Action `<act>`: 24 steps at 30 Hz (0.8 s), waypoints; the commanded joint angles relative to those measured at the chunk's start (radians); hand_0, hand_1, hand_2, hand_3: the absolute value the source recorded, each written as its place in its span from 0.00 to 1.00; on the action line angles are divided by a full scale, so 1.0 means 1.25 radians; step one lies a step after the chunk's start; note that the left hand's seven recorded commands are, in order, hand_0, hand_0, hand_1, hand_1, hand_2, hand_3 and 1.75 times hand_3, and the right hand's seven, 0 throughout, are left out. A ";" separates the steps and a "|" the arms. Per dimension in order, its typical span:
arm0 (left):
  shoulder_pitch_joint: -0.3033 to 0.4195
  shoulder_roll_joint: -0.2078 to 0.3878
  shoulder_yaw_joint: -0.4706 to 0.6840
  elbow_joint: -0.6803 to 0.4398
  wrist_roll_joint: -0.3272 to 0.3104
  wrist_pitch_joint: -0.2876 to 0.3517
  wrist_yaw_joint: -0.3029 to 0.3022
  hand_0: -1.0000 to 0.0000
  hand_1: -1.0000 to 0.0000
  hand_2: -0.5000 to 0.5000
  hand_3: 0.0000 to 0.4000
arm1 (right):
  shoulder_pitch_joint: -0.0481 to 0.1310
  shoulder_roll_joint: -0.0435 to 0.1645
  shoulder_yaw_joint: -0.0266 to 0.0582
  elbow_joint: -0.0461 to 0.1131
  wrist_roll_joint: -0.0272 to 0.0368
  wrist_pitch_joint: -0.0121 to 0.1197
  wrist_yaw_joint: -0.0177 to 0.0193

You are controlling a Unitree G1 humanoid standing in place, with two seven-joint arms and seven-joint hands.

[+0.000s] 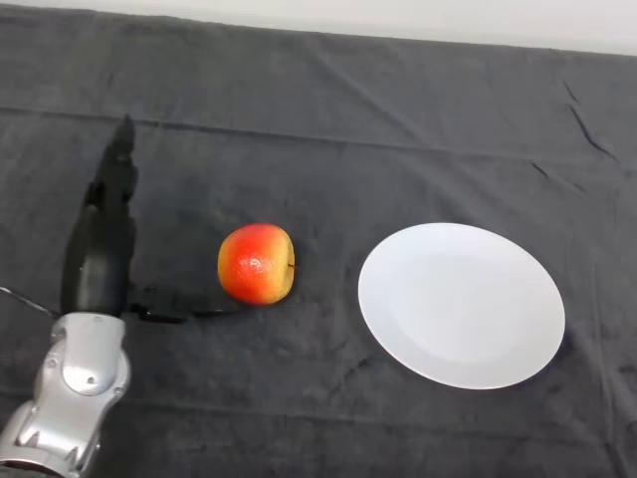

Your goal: Move the apple to the plate

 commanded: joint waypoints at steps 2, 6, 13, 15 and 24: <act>-0.063 -0.017 -0.036 0.033 0.009 0.001 -0.011 1.00 1.00 0.50 0.00 | 0.106 0.073 -0.0006 0.040 0.0198 0.033 -0.0008; -0.088 -0.032 -0.058 0.073 0.007 -0.007 -0.013 1.00 1.00 0.50 0.00 | 0.106 0.073 -0.0003 0.040 0.0203 0.033 -0.0006; -0.133 -0.057 -0.096 0.145 0.000 -0.015 -0.012 1.00 1.00 0.50 0.00 | 0.106 0.073 0.0000 0.041 0.0208 0.032 -0.0004; -0.144 -0.063 -0.105 0.165 -0.003 -0.019 -0.011 1.00 1.00 0.50 0.00 | 0.106 0.073 0.0001 0.041 0.0209 0.032 -0.0004; -0.186 -0.079 -0.146 0.232 -0.010 -0.026 -0.002 0.00 0.00 0.50 1.00 | 0.105 0.073 0.0000 0.042 0.0211 0.031 -0.0002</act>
